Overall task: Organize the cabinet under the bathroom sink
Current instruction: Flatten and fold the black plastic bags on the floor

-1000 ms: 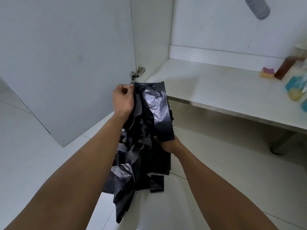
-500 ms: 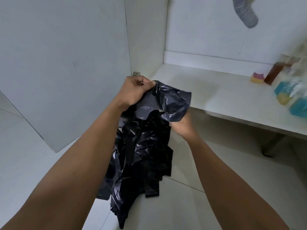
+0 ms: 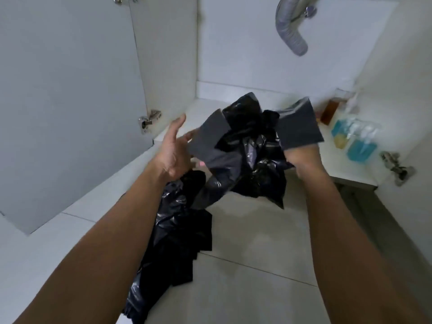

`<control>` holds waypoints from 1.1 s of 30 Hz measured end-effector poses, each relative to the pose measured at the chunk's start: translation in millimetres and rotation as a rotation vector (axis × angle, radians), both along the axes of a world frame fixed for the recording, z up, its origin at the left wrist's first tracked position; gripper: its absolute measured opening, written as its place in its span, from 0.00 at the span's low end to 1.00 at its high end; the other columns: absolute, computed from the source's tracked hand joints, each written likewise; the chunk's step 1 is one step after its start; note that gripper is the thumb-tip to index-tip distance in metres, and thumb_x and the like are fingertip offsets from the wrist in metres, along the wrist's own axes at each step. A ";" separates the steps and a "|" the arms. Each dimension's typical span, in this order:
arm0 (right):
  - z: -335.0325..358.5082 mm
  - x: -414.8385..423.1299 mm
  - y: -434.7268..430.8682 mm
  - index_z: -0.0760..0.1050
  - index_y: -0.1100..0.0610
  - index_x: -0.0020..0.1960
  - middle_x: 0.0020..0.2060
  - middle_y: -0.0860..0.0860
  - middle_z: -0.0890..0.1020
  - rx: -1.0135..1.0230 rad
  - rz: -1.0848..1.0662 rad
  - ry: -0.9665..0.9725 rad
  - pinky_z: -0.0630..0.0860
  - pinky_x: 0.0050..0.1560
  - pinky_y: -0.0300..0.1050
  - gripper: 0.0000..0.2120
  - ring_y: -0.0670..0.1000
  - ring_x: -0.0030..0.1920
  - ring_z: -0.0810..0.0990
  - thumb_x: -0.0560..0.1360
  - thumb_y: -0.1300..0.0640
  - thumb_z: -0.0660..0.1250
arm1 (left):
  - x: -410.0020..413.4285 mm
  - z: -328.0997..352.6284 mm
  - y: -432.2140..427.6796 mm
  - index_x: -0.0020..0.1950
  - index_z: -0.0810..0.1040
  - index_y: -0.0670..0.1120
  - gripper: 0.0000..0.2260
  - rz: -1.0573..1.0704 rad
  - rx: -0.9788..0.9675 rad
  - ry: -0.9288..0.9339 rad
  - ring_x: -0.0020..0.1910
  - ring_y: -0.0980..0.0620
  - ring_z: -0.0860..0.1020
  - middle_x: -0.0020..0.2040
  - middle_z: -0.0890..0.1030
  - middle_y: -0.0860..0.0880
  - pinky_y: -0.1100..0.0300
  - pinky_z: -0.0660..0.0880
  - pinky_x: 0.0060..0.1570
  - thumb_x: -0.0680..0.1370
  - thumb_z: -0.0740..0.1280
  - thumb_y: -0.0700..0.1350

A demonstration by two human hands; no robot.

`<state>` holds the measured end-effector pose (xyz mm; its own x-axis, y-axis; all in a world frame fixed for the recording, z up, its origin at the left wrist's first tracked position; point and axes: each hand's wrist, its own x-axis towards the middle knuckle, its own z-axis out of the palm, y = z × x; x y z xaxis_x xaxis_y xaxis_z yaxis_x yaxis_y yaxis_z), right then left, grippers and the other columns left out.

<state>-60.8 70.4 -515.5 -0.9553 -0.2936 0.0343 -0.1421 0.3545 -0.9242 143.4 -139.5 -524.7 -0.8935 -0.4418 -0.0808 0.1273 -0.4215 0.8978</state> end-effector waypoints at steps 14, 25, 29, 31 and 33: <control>-133.3 7.0 116.0 0.75 0.59 0.48 0.42 0.55 0.81 0.372 -0.044 -0.802 0.75 0.33 0.44 0.11 0.52 0.40 0.80 0.79 0.51 0.66 | -31.8 -161.1 104.9 0.55 0.75 0.41 0.08 -0.233 0.075 -0.789 0.36 0.47 0.81 0.42 0.82 0.43 0.57 0.79 0.29 0.84 0.61 0.44; -202.7 41.9 127.5 0.70 0.55 0.64 0.59 0.55 0.74 0.699 -0.022 0.136 0.71 0.56 0.53 0.16 0.56 0.59 0.72 0.77 0.53 0.64 | -19.6 -216.6 110.5 0.67 0.73 0.45 0.21 -0.128 -0.530 -0.844 0.57 0.43 0.79 0.61 0.79 0.44 0.53 0.78 0.53 0.76 0.73 0.47; -233.4 64.7 125.7 0.70 0.51 0.67 0.66 0.54 0.70 0.914 0.344 0.175 0.65 0.65 0.60 0.24 0.57 0.68 0.65 0.76 0.41 0.64 | -20.6 -227.2 112.5 0.73 0.69 0.42 0.26 -0.192 -0.709 -0.738 0.65 0.42 0.76 0.66 0.77 0.41 0.57 0.72 0.64 0.76 0.72 0.40; -245.8 69.6 132.9 0.65 0.49 0.74 0.72 0.54 0.65 0.936 0.428 0.051 0.62 0.70 0.63 0.33 0.59 0.72 0.60 0.74 0.36 0.66 | -21.9 -231.9 114.0 0.76 0.65 0.43 0.29 -0.062 -0.801 -0.704 0.65 0.40 0.75 0.67 0.75 0.39 0.57 0.70 0.63 0.77 0.71 0.41; -252.7 74.8 141.2 0.63 0.49 0.76 0.74 0.54 0.63 0.933 0.380 0.044 0.59 0.71 0.64 0.37 0.60 0.73 0.59 0.73 0.32 0.65 | -18.4 -234.2 117.8 0.80 0.58 0.44 0.35 0.097 -0.969 -0.697 0.68 0.38 0.69 0.71 0.68 0.37 0.52 0.67 0.68 0.77 0.72 0.41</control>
